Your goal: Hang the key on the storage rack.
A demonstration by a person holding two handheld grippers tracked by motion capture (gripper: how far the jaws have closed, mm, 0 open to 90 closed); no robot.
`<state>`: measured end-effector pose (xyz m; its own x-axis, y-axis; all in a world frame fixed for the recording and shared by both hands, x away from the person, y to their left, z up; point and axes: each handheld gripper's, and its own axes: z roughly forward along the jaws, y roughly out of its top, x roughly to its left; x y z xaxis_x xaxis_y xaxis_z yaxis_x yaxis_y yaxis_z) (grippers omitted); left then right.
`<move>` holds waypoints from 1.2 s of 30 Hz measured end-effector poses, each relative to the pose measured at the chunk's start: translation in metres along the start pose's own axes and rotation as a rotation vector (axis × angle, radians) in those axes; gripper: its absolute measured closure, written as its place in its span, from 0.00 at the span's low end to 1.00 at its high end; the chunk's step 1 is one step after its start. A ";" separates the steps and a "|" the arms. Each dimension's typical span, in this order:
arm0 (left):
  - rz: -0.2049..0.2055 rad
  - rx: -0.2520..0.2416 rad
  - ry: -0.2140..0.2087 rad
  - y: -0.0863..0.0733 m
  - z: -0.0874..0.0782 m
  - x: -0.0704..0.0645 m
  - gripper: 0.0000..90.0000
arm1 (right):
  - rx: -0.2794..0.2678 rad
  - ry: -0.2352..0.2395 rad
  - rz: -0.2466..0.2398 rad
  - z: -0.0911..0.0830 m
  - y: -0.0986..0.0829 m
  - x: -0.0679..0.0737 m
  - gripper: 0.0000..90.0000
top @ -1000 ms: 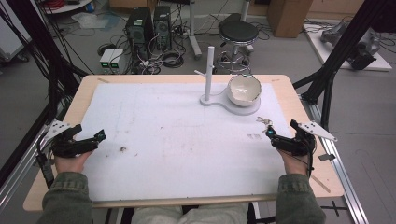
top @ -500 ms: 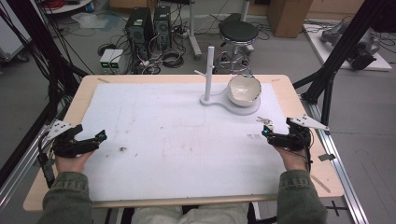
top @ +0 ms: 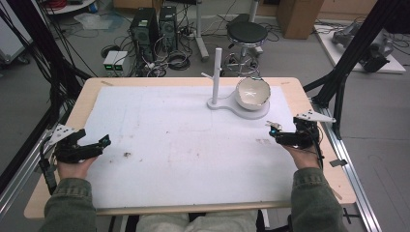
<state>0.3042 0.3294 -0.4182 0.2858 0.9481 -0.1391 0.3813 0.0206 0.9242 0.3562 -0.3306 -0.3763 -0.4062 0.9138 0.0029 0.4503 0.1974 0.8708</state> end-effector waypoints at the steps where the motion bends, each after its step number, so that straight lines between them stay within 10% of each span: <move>1: 0.000 0.001 -0.001 0.000 0.000 0.000 0.02 | 0.007 -0.003 -0.007 0.001 0.002 0.000 0.01; 36: 0.010 0.014 -0.002 0.000 0.002 -0.002 0.02 | 0.215 -0.027 -0.067 0.039 0.041 -0.025 0.01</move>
<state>0.3059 0.3269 -0.4187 0.2915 0.9476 -0.1305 0.3910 0.0065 0.9204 0.4160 -0.3318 -0.3599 -0.4208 0.9047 -0.0671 0.5835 0.3266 0.7436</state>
